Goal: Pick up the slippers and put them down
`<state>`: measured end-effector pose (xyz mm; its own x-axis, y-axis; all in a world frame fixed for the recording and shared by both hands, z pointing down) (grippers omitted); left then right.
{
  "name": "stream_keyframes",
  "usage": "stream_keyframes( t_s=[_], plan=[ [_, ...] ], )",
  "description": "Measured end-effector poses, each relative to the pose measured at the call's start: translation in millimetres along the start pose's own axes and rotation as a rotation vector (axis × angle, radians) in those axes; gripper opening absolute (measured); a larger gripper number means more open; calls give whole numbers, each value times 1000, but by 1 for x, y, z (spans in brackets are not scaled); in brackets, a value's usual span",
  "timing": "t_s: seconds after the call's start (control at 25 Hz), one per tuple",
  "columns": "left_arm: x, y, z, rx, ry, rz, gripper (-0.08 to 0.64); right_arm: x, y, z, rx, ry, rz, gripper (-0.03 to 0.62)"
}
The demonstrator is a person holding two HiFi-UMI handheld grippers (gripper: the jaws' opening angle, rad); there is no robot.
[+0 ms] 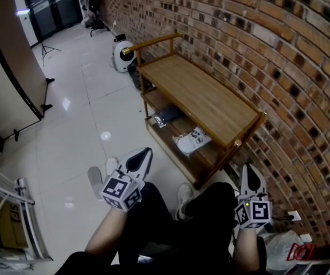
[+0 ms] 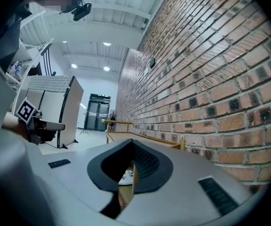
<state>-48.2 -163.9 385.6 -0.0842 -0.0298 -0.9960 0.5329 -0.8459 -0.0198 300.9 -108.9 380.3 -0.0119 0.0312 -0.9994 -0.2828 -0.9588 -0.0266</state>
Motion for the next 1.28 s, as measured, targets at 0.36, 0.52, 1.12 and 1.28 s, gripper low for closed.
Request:
stream_keyframes(
  t_s=[0.36,0.52,1.12,1.28],
  plan=[
    [-70,34,4,-234,-769,31,17,-12,0,-1,-8,14,36,9],
    [-115,56,13,-109,-986,165,144,-17,1,-5,-18,15,59,9],
    [-223,162,32,39,-1204,300,225,-47,3,-40,-101,39,169,9],
    [-233,183,28,31,-1253,300,225,-52,1,-48,-124,47,200,9]
  ],
)
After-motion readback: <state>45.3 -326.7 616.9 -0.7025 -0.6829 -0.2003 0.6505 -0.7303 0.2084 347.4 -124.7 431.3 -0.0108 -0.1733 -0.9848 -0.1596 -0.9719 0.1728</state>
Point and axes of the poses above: the fingertips, and each gripper's own axes: y forward along the fingers, z to its left, x out of its top, the point moved 6 cm from there along -y, backward along the fingers, and after that the axes turned 2 degrees about x, right-handed, at the moved point
